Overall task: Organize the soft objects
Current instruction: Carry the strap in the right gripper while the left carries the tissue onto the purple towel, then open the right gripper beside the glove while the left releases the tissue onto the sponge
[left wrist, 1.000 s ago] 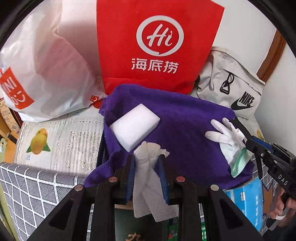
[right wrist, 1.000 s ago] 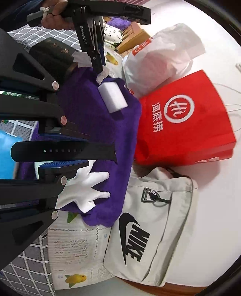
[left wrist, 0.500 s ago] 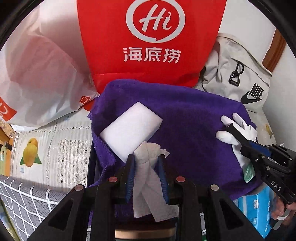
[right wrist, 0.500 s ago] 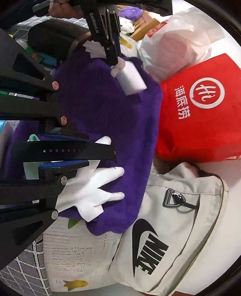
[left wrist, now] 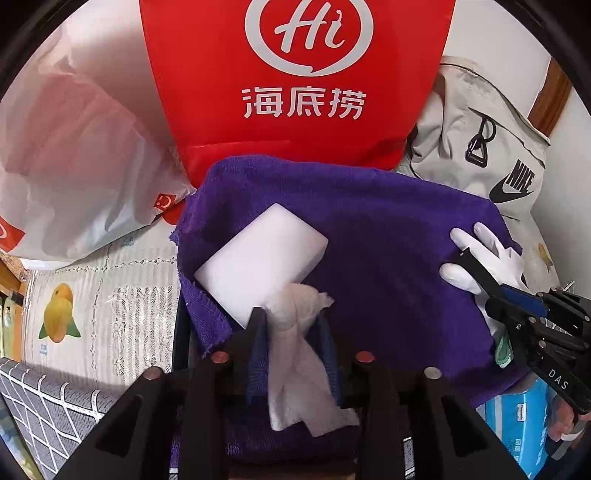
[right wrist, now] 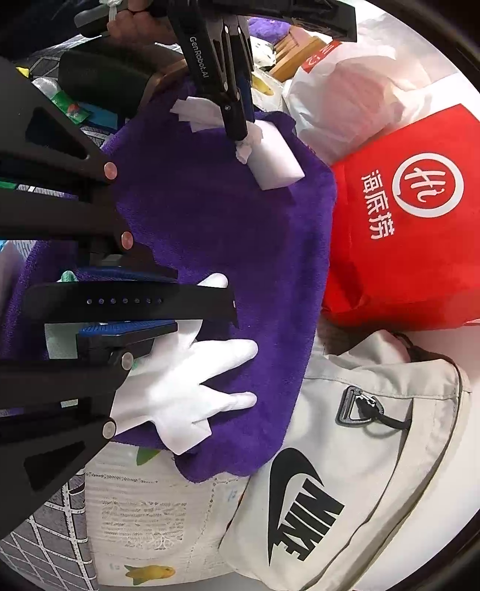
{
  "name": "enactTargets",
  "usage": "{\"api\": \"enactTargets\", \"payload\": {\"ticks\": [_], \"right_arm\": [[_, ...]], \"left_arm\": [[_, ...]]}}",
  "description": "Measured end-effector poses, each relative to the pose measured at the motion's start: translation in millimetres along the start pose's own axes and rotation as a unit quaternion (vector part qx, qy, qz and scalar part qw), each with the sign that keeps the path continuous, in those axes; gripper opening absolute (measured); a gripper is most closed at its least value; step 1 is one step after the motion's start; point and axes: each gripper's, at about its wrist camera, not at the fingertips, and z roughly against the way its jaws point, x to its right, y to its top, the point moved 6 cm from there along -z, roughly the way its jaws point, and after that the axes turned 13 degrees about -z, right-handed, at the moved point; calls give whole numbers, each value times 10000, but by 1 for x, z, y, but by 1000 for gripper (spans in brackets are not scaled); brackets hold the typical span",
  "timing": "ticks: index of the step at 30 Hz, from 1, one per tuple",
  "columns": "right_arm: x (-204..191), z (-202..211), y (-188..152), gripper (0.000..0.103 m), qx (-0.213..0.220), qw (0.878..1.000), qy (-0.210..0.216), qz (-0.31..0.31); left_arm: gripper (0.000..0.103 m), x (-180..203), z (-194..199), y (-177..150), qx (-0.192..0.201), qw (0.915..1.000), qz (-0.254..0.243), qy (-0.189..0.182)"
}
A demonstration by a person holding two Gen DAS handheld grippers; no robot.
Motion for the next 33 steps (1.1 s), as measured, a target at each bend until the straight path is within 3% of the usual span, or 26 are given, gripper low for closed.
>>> {"api": "enactTargets", "payload": {"ticks": [2, 4, 5, 6, 13, 21, 33], "right_arm": [[-1, 4, 1, 28, 26, 10000, 11, 14], [-4, 8, 2, 50, 54, 9999, 94, 32], [-5, 10, 3, 61, 91, 9999, 109, 51], [-7, 13, 4, 64, 189, 9997, 65, 102], [-16, 39, 2, 64, 392, 9990, 12, 229], [-19, 83, -19, 64, 715, 9974, 86, 42], [-39, 138, -102, 64, 984, 9943, 383, -142]], "left_arm": [[39, 1, 3, 1, -8, 10000, -34, 61], [57, 2, 10, 2, 48, 9996, -84, 261], [61, 3, 13, 2, 71, 9991, -113, 390], [62, 3, 17, 2, 115, 9986, -146, 501], [62, -2, 52, -2, 335, 9977, -7, 589], [62, 10, 94, -34, 686, 9971, 97, 299], [62, 41, 145, -113, 956, 9953, 166, -38]]}}
